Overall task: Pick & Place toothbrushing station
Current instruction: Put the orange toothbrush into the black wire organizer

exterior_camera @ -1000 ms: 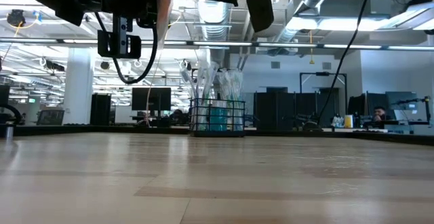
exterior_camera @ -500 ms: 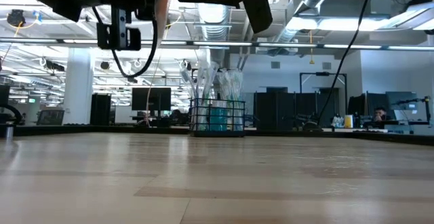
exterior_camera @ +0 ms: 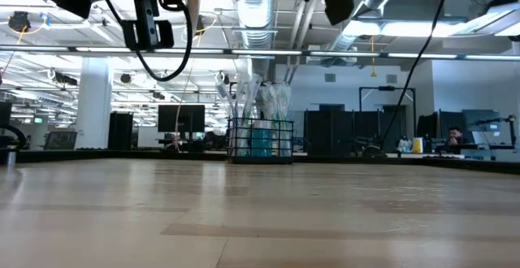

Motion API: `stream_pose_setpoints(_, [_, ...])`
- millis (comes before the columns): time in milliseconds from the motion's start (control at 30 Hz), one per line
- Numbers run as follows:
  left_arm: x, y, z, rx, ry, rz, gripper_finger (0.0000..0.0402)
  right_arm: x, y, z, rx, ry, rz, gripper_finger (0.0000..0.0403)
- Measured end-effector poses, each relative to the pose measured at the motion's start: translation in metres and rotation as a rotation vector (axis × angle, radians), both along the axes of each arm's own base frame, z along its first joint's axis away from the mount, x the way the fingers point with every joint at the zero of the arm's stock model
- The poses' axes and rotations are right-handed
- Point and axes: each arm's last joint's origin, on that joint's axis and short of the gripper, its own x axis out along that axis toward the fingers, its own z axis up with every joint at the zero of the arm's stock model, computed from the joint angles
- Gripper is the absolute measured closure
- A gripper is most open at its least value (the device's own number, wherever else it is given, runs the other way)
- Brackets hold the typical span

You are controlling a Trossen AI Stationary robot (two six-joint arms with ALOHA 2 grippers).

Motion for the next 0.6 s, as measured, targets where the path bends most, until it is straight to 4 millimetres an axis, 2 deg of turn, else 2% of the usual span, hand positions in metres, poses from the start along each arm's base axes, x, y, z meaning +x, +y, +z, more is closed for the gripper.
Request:
stream_pose_setpoints(167, [-0.001, -0.004, 0.000, -0.007, 0.006, -0.027, 0.0400, -0.002, 0.006, 0.000, -0.005, 0.000, 0.023, 0.0403])
stream_pose_setpoints(300, [-0.002, -0.007, 0.000, -0.040, 0.026, -0.044, 0.0400, -0.004, 0.012, 0.003, -0.077, -0.006, 0.070, 0.0392])
stream_pose_setpoints(467, [-0.002, -0.007, 0.000, -0.055, 0.035, -0.044, 0.0400, -0.002, 0.019, 0.003, -0.076, -0.033, 0.169, 0.0339])
stream_pose_setpoints(600, [-0.002, -0.007, 0.000, -0.056, 0.037, -0.038, 0.0400, 0.001, 0.015, 0.005, -0.093, -0.043, 0.154, 0.0288])
